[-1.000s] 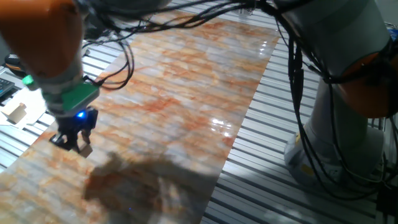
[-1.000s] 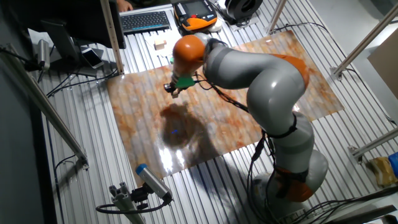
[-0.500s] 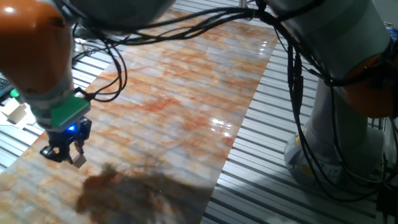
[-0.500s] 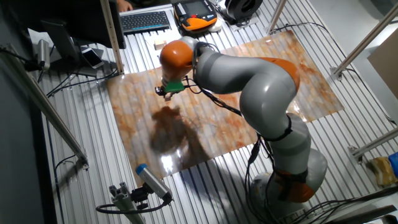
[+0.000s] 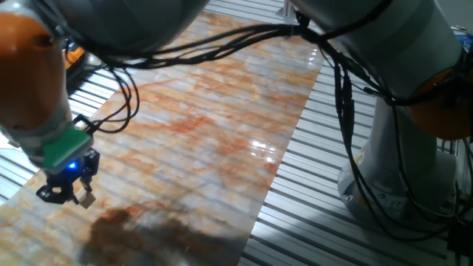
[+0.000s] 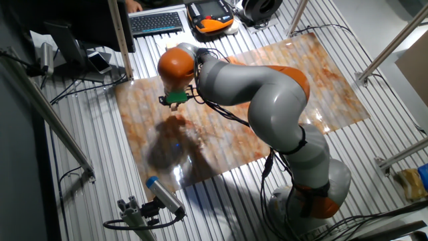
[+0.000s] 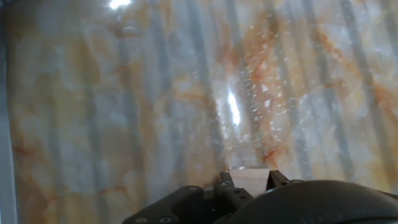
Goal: Pick up the small block on the left and move it to the right
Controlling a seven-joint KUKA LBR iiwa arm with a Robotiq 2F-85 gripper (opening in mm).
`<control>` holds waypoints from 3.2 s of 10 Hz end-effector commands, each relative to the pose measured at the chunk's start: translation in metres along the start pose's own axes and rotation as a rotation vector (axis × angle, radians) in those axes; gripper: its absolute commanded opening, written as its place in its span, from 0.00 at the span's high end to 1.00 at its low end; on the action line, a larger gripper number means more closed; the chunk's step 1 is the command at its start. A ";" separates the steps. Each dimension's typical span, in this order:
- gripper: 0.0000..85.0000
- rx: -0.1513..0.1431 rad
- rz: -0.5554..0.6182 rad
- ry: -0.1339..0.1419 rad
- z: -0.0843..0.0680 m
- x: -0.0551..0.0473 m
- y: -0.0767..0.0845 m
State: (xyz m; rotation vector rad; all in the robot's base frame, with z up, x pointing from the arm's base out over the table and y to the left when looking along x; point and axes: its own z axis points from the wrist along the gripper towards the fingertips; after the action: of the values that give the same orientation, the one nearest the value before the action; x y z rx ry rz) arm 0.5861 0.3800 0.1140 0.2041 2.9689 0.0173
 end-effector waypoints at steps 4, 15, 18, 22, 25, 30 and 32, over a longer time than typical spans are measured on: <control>1.00 -0.008 -0.003 -0.002 0.004 0.002 0.001; 1.00 -0.002 0.001 0.001 0.016 0.012 0.023; 1.00 -0.010 0.004 0.000 0.019 0.014 0.023; 1.00 -0.018 0.003 -0.002 0.021 0.014 0.021; 1.00 -0.020 0.009 -0.010 0.024 0.016 0.023; 1.00 -0.024 0.003 -0.008 0.029 0.017 0.025; 1.00 -0.022 -0.002 -0.004 0.030 0.017 0.025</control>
State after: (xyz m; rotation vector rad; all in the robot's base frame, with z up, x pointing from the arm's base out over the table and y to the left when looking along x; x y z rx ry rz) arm 0.5785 0.4068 0.0812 0.1958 2.9643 0.0467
